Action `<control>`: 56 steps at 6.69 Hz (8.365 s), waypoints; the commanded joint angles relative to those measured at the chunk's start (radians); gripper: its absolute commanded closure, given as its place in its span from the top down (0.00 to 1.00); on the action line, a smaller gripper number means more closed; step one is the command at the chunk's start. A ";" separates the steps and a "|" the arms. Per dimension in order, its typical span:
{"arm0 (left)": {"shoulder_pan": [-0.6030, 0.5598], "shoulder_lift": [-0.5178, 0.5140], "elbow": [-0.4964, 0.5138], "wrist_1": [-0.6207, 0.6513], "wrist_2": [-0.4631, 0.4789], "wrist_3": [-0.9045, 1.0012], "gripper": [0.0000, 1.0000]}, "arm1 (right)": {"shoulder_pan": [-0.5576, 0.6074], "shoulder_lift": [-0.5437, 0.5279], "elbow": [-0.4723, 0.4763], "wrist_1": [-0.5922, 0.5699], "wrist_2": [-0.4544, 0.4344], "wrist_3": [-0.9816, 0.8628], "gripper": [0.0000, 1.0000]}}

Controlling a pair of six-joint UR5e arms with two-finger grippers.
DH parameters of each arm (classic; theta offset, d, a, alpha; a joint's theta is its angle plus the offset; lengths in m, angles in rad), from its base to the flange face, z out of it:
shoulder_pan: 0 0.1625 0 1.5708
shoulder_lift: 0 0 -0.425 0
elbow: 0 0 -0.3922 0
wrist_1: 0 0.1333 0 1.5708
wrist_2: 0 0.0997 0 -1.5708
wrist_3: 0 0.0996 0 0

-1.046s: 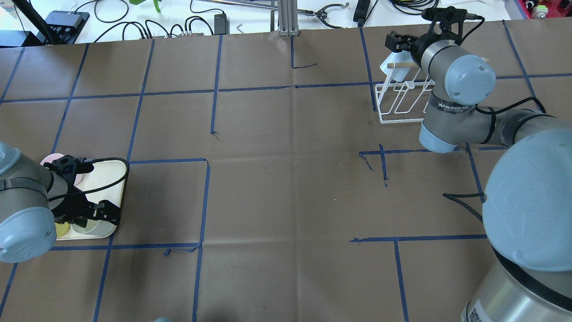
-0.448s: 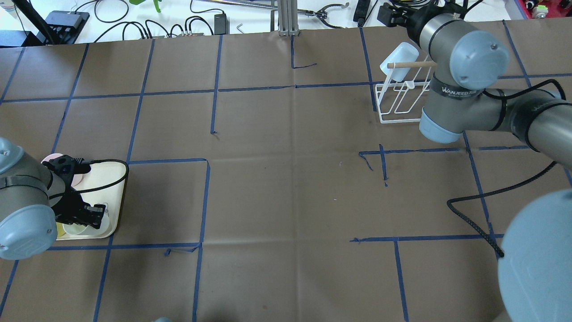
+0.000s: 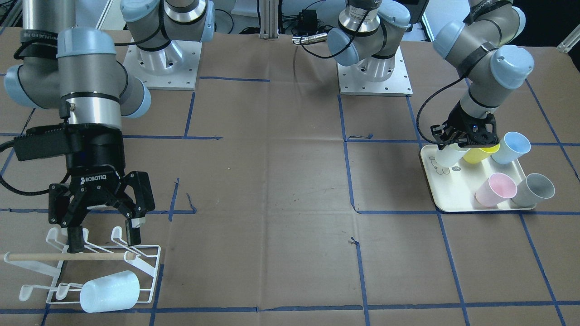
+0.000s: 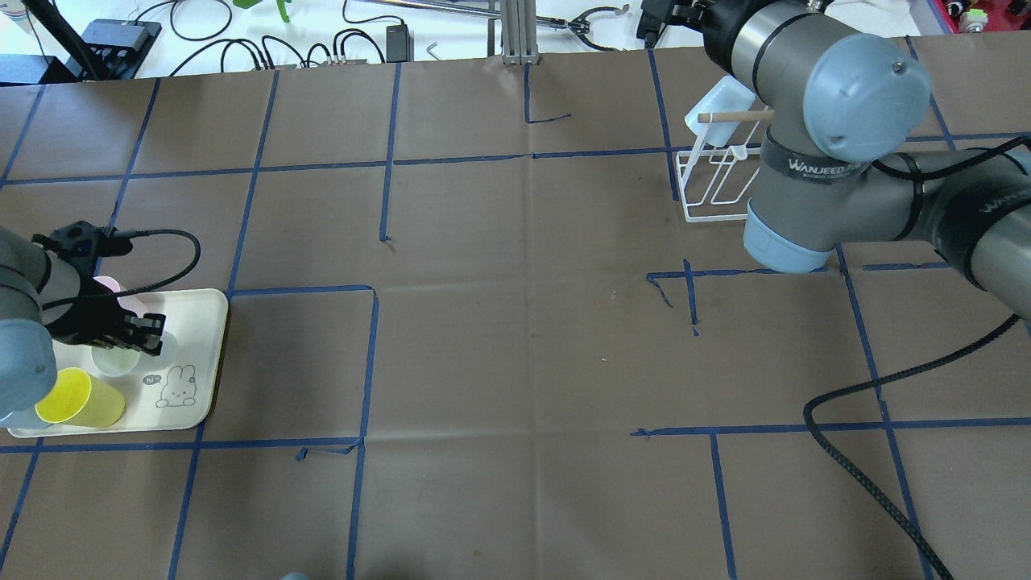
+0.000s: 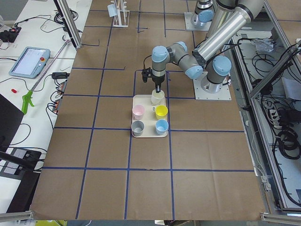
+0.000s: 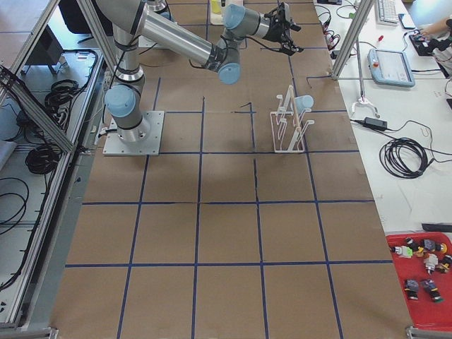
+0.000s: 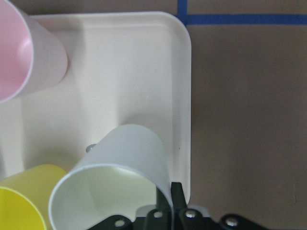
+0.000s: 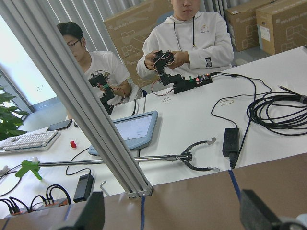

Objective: Transfer IKEA cup to right arm and place on rack

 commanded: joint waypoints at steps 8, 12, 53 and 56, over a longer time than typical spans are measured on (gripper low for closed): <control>-0.206 -0.171 0.521 -0.099 -0.856 0.011 0.00 | 0.088 -0.182 0.287 -0.183 0.193 1.001 1.00; -0.226 -0.164 0.184 0.484 -1.202 0.015 0.00 | 0.088 -0.178 0.308 -0.195 0.168 1.268 1.00; -0.278 -0.103 0.067 0.893 -0.836 -0.455 0.99 | 0.087 0.052 0.034 -0.005 0.098 0.945 0.25; -0.436 -0.129 0.337 0.335 -0.434 -0.584 0.99 | -0.057 0.049 0.034 -0.004 0.083 0.610 0.13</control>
